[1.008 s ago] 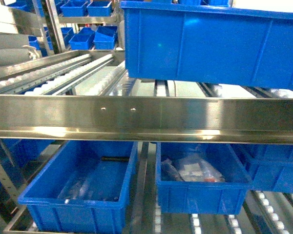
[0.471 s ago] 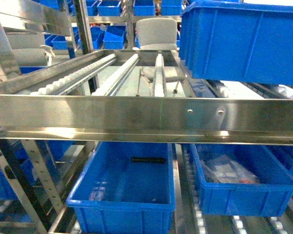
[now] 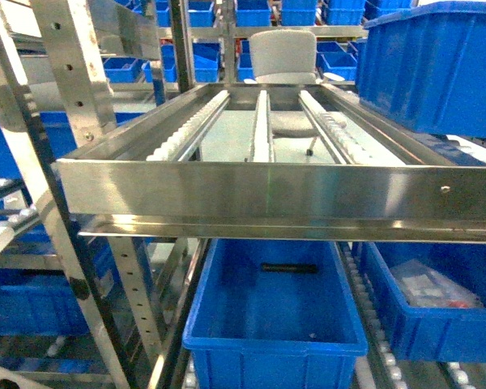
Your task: Move flower gift bag to table near conveyor
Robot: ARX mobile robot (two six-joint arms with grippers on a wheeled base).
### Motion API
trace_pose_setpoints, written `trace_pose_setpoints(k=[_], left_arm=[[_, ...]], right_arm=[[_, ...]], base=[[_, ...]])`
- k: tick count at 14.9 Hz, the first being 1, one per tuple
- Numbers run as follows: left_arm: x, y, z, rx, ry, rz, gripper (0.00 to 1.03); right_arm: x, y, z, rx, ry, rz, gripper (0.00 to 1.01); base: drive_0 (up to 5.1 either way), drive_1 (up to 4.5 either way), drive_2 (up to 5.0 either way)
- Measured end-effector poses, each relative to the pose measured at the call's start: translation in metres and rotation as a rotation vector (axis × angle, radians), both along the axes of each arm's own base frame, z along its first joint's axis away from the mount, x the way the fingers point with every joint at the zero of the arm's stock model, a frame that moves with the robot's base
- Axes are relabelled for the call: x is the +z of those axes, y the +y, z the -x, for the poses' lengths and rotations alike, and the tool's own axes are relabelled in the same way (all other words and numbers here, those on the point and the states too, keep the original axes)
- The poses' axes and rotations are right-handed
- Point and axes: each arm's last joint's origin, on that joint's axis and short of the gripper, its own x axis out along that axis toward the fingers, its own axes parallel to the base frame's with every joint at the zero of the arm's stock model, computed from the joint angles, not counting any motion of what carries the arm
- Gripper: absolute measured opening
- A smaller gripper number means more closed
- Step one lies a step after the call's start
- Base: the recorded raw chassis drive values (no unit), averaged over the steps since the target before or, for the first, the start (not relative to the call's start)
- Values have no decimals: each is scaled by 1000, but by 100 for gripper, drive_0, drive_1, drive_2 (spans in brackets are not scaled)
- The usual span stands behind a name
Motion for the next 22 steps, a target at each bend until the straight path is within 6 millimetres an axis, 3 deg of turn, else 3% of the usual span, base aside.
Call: trace_pose_setpoints(k=[15,22], left_arm=[[0,0,-1,-3,4,0,2],[0,0,0,0,2,0,2]], right_arm=[[-1,0,0,0,4,-2,3],[-1,0,0,0,5,-2,3]], base=[[-504,241,241],[-423,19,435]])
